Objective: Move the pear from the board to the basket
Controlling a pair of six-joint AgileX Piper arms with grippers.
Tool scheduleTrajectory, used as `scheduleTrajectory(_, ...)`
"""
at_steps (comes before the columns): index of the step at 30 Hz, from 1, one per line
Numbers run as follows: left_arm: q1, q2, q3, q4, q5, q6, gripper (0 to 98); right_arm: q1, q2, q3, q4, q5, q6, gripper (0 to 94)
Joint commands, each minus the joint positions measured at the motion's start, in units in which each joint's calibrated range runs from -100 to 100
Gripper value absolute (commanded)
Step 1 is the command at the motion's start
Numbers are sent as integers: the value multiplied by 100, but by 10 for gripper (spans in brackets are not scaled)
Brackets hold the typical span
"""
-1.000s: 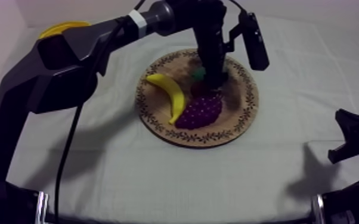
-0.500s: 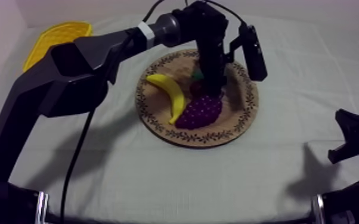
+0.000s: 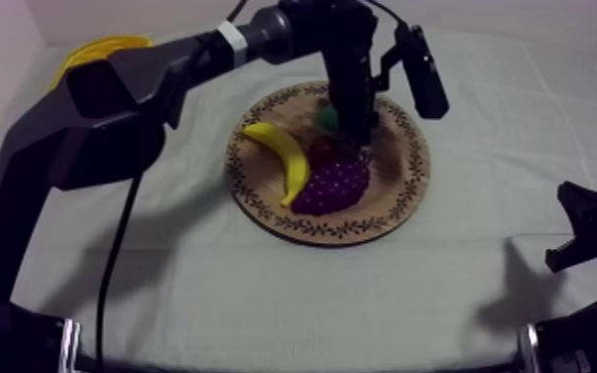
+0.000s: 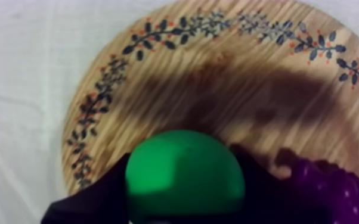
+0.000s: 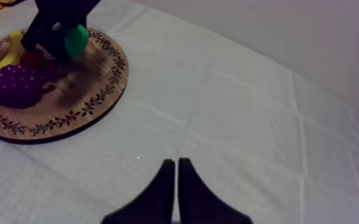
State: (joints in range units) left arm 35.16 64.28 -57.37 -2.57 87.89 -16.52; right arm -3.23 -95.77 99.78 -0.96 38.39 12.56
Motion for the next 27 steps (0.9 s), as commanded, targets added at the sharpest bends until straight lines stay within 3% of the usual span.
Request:
scheduleTrajectory(1,-10,-336,153,-9,-4,34,224,1,2,0,1,0,2,3)
scheduleTrajectory(14,-378,-2409,1479,-91,-3,319,239,1,2,0,1,0,2,3)
scheduleTrajectory(20,-782,-3580,2226,-116,-3,551,256,1,2,0,1,0,2,3)
scheduleTrajectory(27,-1480,-4798,3327,-288,-13,782,279,1,2,0,1,0,2,3)
